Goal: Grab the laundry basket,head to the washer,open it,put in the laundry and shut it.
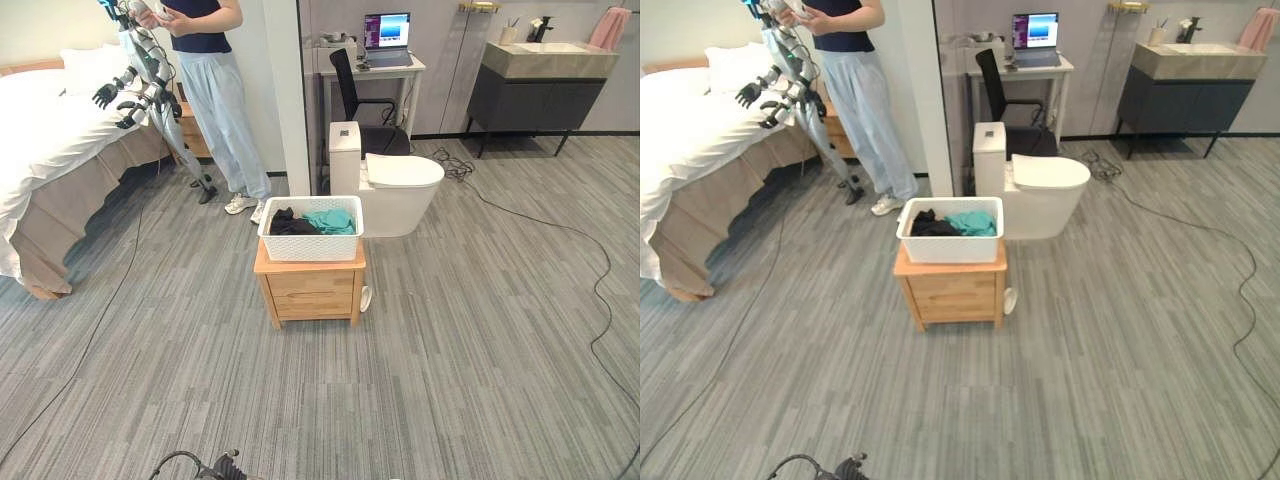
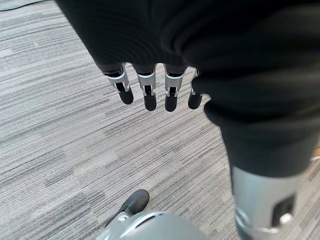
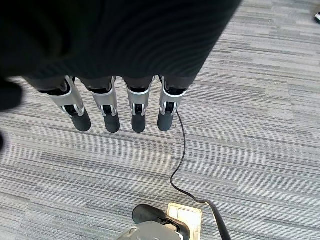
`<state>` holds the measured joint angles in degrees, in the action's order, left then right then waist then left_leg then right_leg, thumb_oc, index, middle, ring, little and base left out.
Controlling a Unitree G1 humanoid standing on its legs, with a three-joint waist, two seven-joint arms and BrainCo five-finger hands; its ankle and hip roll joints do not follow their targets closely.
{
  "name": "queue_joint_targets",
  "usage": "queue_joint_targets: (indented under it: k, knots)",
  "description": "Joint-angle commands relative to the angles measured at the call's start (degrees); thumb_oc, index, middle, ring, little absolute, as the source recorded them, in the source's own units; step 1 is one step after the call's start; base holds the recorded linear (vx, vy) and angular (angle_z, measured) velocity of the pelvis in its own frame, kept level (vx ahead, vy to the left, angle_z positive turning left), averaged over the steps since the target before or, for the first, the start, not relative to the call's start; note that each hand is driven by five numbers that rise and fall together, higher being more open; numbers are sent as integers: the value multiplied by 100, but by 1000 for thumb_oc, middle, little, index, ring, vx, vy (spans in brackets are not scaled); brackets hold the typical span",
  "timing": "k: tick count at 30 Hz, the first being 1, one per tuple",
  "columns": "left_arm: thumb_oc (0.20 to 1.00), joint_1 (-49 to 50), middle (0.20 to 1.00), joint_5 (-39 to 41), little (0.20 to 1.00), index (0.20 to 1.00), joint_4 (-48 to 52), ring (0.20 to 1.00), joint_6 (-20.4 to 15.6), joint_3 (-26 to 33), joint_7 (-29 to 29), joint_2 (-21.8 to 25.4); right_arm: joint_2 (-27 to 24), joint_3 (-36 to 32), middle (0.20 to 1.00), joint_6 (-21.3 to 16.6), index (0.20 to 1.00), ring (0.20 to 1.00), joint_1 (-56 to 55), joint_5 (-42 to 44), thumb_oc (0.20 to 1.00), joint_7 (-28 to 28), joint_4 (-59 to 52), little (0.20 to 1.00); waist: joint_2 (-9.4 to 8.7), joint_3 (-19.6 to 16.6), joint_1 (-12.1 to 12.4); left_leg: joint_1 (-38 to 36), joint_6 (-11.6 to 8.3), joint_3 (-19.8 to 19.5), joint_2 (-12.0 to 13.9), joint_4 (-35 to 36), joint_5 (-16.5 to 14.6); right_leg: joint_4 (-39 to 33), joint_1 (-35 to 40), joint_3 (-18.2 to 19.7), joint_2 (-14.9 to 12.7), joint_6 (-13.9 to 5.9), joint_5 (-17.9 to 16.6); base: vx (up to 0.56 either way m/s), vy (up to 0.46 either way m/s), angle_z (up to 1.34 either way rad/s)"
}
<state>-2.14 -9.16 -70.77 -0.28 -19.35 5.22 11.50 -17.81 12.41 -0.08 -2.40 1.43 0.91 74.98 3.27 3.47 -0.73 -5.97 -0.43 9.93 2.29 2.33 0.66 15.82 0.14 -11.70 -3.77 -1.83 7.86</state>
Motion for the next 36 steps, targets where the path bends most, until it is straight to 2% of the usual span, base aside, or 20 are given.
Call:
queue_joint_targets:
  k: [1, 8, 10, 11, 12, 13, 14, 15, 16, 18, 19, 20, 21, 22, 23, 25, 28, 31, 34, 36]
  knots:
    - [1000, -450, 1000, -61, 1000, 1000, 2, 1000, -70, 9, -8, -12, 39, 7, 1000, 2, 1000, 1000, 366, -7, 1000, 35, 305, 1000, -333, 235, 34, -366, 16, -243, -259, 189, -376, -1735, 1030, 127, -317, -643, -535, 32, 39, 2]
    - [1000, -560, 1000, -121, 1000, 1000, -54, 1000, -71, 32, -13, 75, -139, -169, 1000, 31, 1000, 1000, 494, 75, 1000, 52, 377, 1000, -346, 274, 27, -313, 130, -190, -306, 68, -471, -1215, 762, 273, -404, -719, -466, 28, 73, 0]
    - [1000, -603, 1000, -129, 1000, 1000, -53, 1000, -62, 48, -21, 121, -188, -296, 1000, 35, 1000, 1000, 504, 164, 1000, 53, 393, 1000, -320, 335, 7, -260, 203, -210, -347, -11, -513, -716, 504, 326, -453, -795, -447, 18, 160, -4]
    - [1000, -633, 1000, -161, 1000, 1000, -59, 1000, -55, 48, -29, 145, -225, -398, 1000, 37, 1000, 1000, 469, 214, 1000, 51, 436, 1000, -280, 408, -39, -243, 271, -270, -383, -63, -540, -38, 224, 403, -534, -888, -611, 18, 189, 0]
    - [1000, -638, 1000, -175, 1000, 1000, -49, 1000, -51, 53, -33, 162, -257, -455, 1000, 40, 1000, 1000, 448, 239, 1000, 48, 434, 1000, -283, 453, -66, -252, 319, -292, -434, -91, -576, 386, -3, 486, -610, -927, -854, 19, 260, 1]
    - [1000, -670, 1000, -162, 1000, 1000, -14, 1000, -30, 50, -32, 193, -311, -497, 1000, 43, 1000, 1000, 454, 278, 1000, 52, 390, 1000, -240, 643, -164, -313, 396, -374, -468, -148, -619, 1117, -418, 665, -632, -931, -1323, 12, 210, -2]
    - [1000, -685, 1000, -139, 1000, 1000, -5, 1000, -12, 51, -26, 218, -334, -509, 1000, 44, 1000, 1000, 482, 300, 1000, 59, 363, 1000, -175, 751, -223, -356, 428, -383, -427, -150, -622, 1453, -643, 633, -598, -899, -1357, 88, 212, 1]
    - [1000, -689, 1000, -189, 1000, 1000, -43, 1000, 28, 37, -48, 221, -349, -545, 1000, 38, 1000, 1000, 488, 351, 1000, 67, 365, 1000, -112, 803, -312, -452, 435, -399, -426, -128, -669, 1554, -1006, 560, -384, -872, -1145, 89, 101, 13]
    - [1000, -689, 1000, -189, 1000, 1000, -44, 1000, 28, 38, -48, 219, -351, -544, 1000, 38, 1000, 1000, 488, 352, 1000, 67, 366, 1000, -116, 810, -316, -468, 433, -403, -430, -122, -676, 1578, -1003, 559, -391, -870, -1121, 270, 38, 9]
    - [1000, -686, 1000, -320, 1000, 1000, -171, 1000, 38, 2, -80, 204, -379, -620, 1000, 11, 1000, 1000, 432, 422, 1000, 50, 371, 1000, -151, 770, -424, -726, 372, -453, -520, -29, -839, 415, -1033, 215, -423, -792, -1001, 316, -58, 21]
    - [1000, -693, 1000, -324, 1000, 1000, -173, 1000, 22, 3, -83, 202, -390, -630, 1000, -14, 1000, 1000, 370, 420, 1000, 56, 357, 1000, -185, 767, -471, -752, 342, -486, -562, -43, -890, -18, -1115, 251, -453, -790, -1070, 363, -130, 38]
    - [1000, -711, 1000, -337, 1000, 1000, -142, 1000, -5, -19, -69, 200, -426, -665, 1000, -29, 1000, 1000, 345, 432, 1000, 63, 360, 1000, -207, 775, -592, -828, 259, -630, -580, -97, -990, -791, -1203, 613, -398, -868, -1330, 277, -101, 26]
    - [1000, -710, 1000, -337, 1000, 1000, -142, 1000, -4, -19, -69, 198, -429, -665, 1000, -30, 1000, 1000, 345, 432, 1000, 63, 361, 1000, -191, 786, -591, -843, 256, -627, -563, -102, -1004, -825, -1171, 606, -380, -867, -1345, 302, -121, 19]
    - [1000, -749, 1000, -341, 1000, 1000, -146, 1000, -17, -36, -62, 185, -409, -679, 1000, -29, 1000, 1000, 339, 446, 1000, 68, 378, 1000, -205, 796, -652, -916, 213, -699, -549, -108, -1048, -1175, -1310, 827, -450, -932, -1525, 305, -131, 16]
    - [1000, -700, 1000, -344, 1000, 1000, -147, 1000, -44, -22, -68, 163, -431, -720, 1000, -14, 1000, 1000, 324, 416, 1000, 50, 410, 1000, -185, 780, -647, -1048, 138, -707, -466, -117, -1135, -1492, -1358, 704, -543, -1014, -1704, 305, -132, 15]
    - [1000, -654, 1000, -340, 1000, 1000, -143, 1000, -52, -2, -83, 150, -442, -727, 1000, -8, 1000, 1000, 308, 371, 1000, 42, 409, 1000, -173, 757, -652, -1140, 114, -718, -429, -112, -1167, -1572, -1334, 487, -548, -1025, -1765, 253, -116, 15]
    - [1000, -606, 1000, -312, 1000, 1000, -118, 1000, -27, -15, -106, 85, -524, -745, 1000, -41, 1000, 1000, 249, 387, 1000, 36, 407, 1000, -193, 584, -702, -1276, 13, -855, -353, -249, -1188, -1525, -1126, 638, -390, -869, -1806, 318, -169, 10]
    - [1000, -589, 1000, -249, 1000, 1000, -34, 1000, 7, -39, -96, 25, -604, -770, 1000, -45, 1000, 1000, 207, 417, 1000, 60, 477, 1000, -82, 512, -763, -1325, -179, -1003, -81, -574, -995, -1161, -1102, 613, -116, -681, -1563, 316, -215, 57]
    - [1000, -572, 1000, -149, 1000, 1000, 96, 1000, 11, -42, -118, 22, -729, -735, 1000, -48, 1000, 1000, 149, 325, 1000, 64, 527, 1000, -29, 454, -742, -1077, -483, -1165, 156, -1462, -216, -1026, -841, 435, 129, -400, -1243, 286, -257, 27]
    - [1000, -593, 1000, -126, 1000, 1000, 174, 1000, 19, -102, -99, 25, -769, -778, 1000, -74, 1000, 1000, 117, 389, 1000, 125, 566, 1000, -78, 500, -706, -651, -600, -1194, 208, -2278, 295, -1101, -582, 410, 177, -250, -1097, 240, -245, 6]
